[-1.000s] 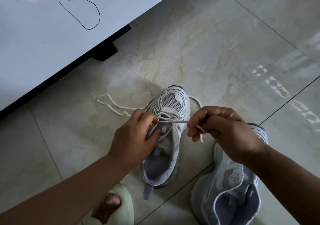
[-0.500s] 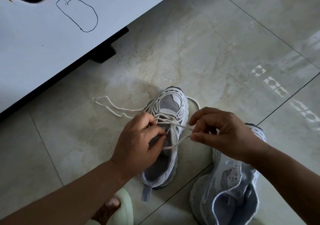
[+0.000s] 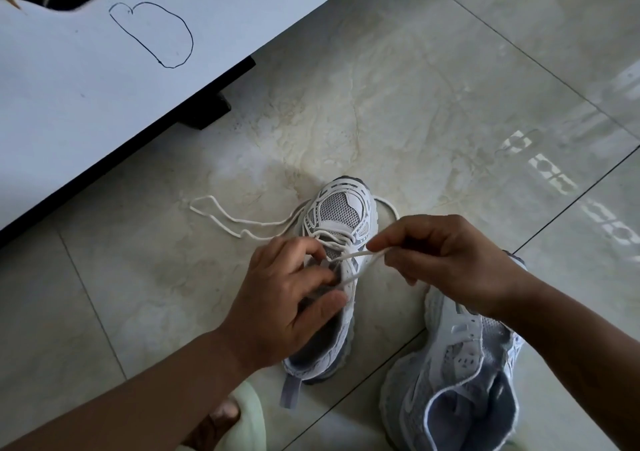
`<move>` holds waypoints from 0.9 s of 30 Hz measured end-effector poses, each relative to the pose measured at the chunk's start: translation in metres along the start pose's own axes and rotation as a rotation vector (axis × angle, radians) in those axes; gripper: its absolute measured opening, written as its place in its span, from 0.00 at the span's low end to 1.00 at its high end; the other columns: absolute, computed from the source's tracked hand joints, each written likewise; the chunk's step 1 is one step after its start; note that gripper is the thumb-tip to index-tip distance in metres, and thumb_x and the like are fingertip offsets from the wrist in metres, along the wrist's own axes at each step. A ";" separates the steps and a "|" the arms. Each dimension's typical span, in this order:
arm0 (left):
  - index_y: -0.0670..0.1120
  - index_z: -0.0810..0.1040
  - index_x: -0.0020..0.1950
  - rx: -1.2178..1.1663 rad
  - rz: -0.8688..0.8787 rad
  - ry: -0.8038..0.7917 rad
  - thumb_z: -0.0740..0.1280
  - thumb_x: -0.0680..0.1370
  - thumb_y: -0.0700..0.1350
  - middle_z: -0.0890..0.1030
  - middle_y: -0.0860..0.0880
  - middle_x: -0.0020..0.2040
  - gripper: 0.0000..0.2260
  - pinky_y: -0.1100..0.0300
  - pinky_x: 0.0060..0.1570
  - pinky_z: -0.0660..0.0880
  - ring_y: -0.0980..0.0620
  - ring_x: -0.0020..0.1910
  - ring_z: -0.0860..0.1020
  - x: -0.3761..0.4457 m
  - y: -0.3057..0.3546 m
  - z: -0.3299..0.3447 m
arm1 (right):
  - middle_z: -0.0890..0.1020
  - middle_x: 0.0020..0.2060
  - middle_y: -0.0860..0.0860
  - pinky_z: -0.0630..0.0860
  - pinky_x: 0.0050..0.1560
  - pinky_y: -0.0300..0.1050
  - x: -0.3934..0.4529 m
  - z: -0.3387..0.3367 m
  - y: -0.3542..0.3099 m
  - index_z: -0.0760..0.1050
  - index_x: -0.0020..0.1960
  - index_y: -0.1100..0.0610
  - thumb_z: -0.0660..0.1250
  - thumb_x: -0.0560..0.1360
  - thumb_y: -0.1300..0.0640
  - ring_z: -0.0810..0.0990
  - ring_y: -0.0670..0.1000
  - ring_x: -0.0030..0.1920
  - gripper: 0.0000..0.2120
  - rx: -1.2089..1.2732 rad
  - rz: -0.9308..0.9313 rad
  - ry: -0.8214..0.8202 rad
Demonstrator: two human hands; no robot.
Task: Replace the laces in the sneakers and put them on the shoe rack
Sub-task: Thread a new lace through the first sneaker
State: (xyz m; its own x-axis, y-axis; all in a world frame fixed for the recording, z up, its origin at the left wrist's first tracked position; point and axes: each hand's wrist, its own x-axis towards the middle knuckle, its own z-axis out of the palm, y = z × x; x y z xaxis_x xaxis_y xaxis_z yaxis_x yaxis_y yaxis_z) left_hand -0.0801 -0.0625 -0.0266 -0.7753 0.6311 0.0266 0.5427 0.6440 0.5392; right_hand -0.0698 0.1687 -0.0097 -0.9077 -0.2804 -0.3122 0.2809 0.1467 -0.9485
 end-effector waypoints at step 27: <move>0.52 0.83 0.41 0.142 -0.097 0.075 0.63 0.73 0.52 0.73 0.54 0.38 0.10 0.58 0.46 0.57 0.53 0.41 0.70 0.008 0.007 0.005 | 0.77 0.35 0.47 0.72 0.32 0.42 -0.004 0.043 0.033 0.81 0.42 0.54 0.68 0.70 0.57 0.75 0.47 0.32 0.04 -0.592 -0.225 0.327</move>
State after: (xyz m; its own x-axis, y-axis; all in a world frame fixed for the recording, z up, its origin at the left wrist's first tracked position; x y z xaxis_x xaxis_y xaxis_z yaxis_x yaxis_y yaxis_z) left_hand -0.0812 -0.0508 -0.0264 -0.8453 0.5323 0.0462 0.5004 0.7582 0.4181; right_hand -0.0433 0.1340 -0.0417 -0.9969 -0.0788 0.0085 -0.0568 0.6355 -0.7700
